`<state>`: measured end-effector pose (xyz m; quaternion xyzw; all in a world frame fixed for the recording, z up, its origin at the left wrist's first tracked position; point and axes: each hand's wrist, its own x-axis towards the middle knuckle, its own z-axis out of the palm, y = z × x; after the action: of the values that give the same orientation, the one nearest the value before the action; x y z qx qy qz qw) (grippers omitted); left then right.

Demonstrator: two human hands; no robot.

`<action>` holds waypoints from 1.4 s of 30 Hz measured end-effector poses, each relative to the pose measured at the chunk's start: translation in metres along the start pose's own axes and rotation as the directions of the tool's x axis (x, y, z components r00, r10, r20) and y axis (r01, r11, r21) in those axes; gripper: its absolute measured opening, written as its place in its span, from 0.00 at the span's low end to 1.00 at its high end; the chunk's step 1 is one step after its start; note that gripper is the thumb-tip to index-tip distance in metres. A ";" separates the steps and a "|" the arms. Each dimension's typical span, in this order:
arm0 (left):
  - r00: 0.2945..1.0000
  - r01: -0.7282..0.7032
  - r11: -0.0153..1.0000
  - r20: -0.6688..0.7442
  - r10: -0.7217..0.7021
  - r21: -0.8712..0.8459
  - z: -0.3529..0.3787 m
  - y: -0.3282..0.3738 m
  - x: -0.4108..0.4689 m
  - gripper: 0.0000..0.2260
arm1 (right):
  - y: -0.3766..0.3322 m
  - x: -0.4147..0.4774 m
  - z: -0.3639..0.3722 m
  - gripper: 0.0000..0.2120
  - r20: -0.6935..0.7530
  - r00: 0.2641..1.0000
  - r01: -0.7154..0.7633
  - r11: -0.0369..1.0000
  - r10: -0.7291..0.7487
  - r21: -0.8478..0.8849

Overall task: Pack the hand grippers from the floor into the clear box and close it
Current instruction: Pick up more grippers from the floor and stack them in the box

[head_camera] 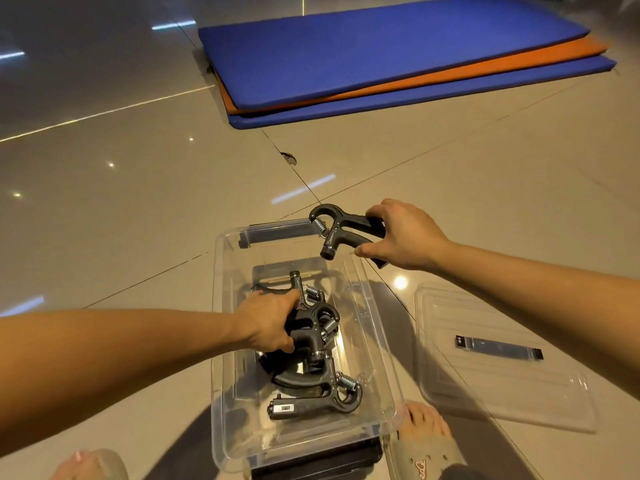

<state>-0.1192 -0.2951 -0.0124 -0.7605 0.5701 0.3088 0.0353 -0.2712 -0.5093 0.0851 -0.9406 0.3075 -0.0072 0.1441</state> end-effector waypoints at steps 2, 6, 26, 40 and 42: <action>1.000 0.014 0.999 -0.018 -0.013 0.039 0.008 0.000 0.001 0.27 | 0.001 0.000 0.000 0.26 -0.001 1.000 -0.003 1.000 0.003 -0.001; 0.996 0.056 0.987 -0.073 -0.045 0.150 0.015 -0.002 0.004 0.27 | 0.003 0.001 0.000 0.25 0.005 1.000 -0.012 1.000 0.012 0.010; 0.998 0.048 0.998 -0.030 -0.047 0.034 0.010 0.000 0.003 0.26 | 0.000 0.002 0.003 0.24 0.020 0.999 -0.027 0.999 0.026 0.020; 0.996 0.080 0.996 0.037 -0.081 0.047 -0.002 0.007 -0.003 0.38 | -0.001 -0.001 0.002 0.23 0.007 1.000 -0.031 0.999 0.030 0.028; 0.997 0.073 0.996 0.024 -0.075 0.054 -0.017 0.010 -0.006 0.39 | -0.001 -0.002 0.002 0.24 -0.001 1.000 -0.028 0.999 0.028 0.038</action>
<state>-0.1213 -0.3002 0.0077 -0.7757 0.5490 0.3022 0.0742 -0.2718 -0.5069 0.0834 -0.9333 0.3203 -0.0118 0.1617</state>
